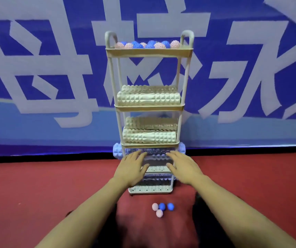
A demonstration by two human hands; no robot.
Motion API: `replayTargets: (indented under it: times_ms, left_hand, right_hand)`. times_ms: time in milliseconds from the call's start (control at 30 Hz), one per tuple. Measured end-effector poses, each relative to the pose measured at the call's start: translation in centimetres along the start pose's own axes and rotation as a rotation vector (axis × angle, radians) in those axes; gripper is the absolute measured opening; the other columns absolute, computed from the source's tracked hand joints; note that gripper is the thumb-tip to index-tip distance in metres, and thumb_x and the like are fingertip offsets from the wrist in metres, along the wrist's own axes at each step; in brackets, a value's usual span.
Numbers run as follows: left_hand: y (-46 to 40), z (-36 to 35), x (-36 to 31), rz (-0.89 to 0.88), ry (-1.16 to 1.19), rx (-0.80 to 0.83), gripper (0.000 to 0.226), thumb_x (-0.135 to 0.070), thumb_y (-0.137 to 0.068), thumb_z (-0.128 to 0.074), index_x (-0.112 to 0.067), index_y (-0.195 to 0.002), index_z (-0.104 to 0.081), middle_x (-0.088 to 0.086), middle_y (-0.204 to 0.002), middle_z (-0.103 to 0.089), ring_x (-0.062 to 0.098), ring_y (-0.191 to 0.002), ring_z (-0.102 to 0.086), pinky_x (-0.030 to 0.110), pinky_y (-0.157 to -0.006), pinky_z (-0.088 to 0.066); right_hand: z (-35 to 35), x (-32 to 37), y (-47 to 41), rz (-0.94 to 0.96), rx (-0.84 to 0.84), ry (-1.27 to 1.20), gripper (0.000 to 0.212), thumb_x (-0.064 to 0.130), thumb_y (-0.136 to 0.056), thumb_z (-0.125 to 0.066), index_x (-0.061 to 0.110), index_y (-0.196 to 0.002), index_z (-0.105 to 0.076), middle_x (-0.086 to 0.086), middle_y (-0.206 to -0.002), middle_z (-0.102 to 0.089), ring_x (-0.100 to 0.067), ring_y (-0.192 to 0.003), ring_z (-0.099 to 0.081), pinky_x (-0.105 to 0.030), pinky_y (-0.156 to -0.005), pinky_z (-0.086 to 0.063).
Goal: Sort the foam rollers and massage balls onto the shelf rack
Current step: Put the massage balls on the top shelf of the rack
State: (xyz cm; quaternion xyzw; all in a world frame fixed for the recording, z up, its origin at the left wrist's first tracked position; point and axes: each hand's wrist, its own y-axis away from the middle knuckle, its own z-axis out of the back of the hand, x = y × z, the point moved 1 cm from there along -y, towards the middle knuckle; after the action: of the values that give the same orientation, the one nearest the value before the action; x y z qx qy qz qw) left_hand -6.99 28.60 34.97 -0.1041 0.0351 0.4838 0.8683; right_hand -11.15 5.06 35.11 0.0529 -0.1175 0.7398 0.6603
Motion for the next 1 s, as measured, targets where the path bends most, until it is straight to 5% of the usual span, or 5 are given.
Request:
replayTargets:
  times_ms: [167,633,833,1000]
  left_hand:
    - [0.8,-9.9,1.5,0.076,0.07,0.186,0.073,-0.064,-0.094,-0.016,-0.026,-0.154,-0.03,0.001,-0.158,-0.034,0.026,-0.142,-0.037,0.044,-0.113,-0.036]
    - [-4.0,-38.1,6.0,0.223,0.251,0.691,0.056,-0.044,-0.103,-0.039,-0.024,-0.154,-0.029,0.001,-0.156,-0.035,0.031,-0.136,-0.043,0.045,-0.11,-0.039]
    - [-6.4,-47.4,7.8,0.219,0.305,0.81,0.063,-0.03,-0.101,-0.046,-0.04,-0.156,-0.017,0.004,-0.152,-0.034,0.034,-0.135,-0.041,0.047,-0.111,-0.039]
    - [-6.9,-52.3,8.5,0.206,0.399,0.873,0.066,-0.066,-0.089,-0.026,-0.053,-0.153,-0.017,-0.007,-0.162,-0.02,0.026,-0.145,-0.03,0.045,-0.118,-0.031]
  right_hand:
    - [-9.8,-3.8,3.1,-0.109,0.204,-0.048,0.054,0.046,-0.101,-0.046,0.027,-0.151,-0.039,0.007,-0.157,-0.038,-0.02,-0.139,-0.042,-0.035,-0.114,-0.034]
    - [-35.4,-14.6,-1.9,-0.392,0.603,-0.206,0.058,0.043,-0.101,-0.05,0.028,-0.155,-0.034,0.003,-0.157,-0.037,-0.025,-0.139,-0.043,-0.034,-0.113,-0.035]
    - [-44.5,-17.8,-3.9,-0.402,0.706,-0.273,0.065,0.037,-0.1,-0.056,0.022,-0.157,-0.029,0.002,-0.164,-0.024,-0.023,-0.148,-0.03,-0.032,-0.119,-0.026]
    - [-49.0,-19.5,-4.6,-0.364,0.721,-0.297,0.07,0.03,-0.097,-0.061,0.017,-0.157,-0.028,-0.004,-0.165,-0.024,-0.02,-0.152,-0.021,-0.028,-0.121,-0.011]
